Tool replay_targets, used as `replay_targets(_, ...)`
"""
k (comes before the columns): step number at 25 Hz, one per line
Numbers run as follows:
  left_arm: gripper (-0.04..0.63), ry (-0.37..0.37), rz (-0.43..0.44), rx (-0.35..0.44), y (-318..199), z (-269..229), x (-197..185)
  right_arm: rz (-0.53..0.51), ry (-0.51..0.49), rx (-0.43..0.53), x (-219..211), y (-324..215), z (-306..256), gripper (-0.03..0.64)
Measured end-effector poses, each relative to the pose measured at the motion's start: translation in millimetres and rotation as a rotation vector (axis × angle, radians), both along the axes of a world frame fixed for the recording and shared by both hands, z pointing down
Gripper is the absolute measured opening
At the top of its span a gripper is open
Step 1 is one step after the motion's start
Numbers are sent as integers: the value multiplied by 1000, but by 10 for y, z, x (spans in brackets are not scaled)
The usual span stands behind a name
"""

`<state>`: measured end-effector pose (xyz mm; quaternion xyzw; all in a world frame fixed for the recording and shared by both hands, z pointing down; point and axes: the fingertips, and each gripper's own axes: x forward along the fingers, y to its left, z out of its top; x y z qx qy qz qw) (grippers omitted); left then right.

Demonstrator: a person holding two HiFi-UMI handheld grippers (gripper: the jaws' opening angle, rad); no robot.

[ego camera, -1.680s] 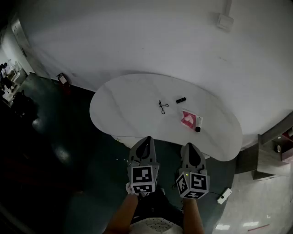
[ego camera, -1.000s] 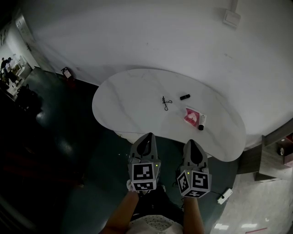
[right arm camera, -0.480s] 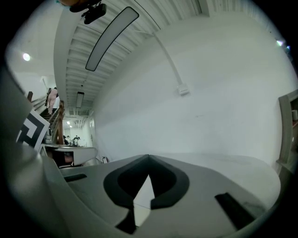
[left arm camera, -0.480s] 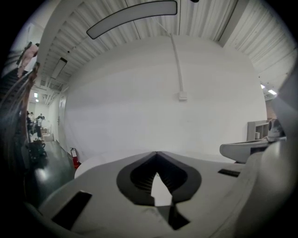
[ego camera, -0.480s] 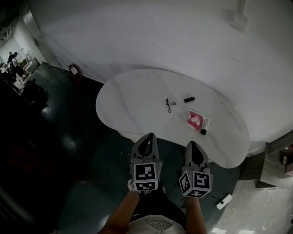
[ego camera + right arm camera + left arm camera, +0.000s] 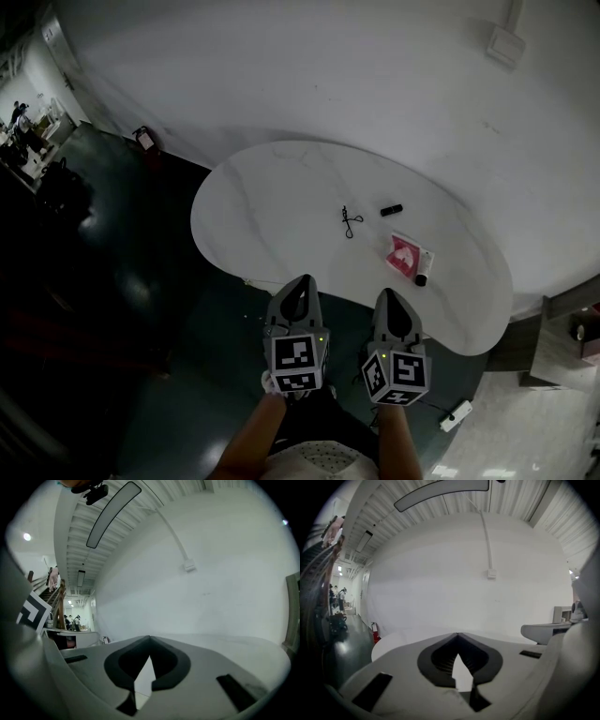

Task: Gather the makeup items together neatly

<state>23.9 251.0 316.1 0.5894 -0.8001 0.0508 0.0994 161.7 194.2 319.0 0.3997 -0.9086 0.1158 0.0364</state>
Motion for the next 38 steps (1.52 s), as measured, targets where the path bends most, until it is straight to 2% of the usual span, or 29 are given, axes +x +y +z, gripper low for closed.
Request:
replay_targets(13,38,42,22,-18,-785,172,-891,18,84,-55,-860,-820,307,-5)
replay_targets(20,37,92,18,-55,-1040,379,-1363,1,168,-106,-1312,-1068,556,26)
replay_targets(25,37,131,26,-77,-1194,517,-1577,6,217,-134,-1513,-1227,724,26)
replay_targets(30,38,139,37,-95,-1337,628,-1735,8,273,-143,-1661,-1371,883,26)
replay_targets(38,38,157,42,-122,-1499,774,-1837,32,314,-173,-1699,-1600,1019,28)
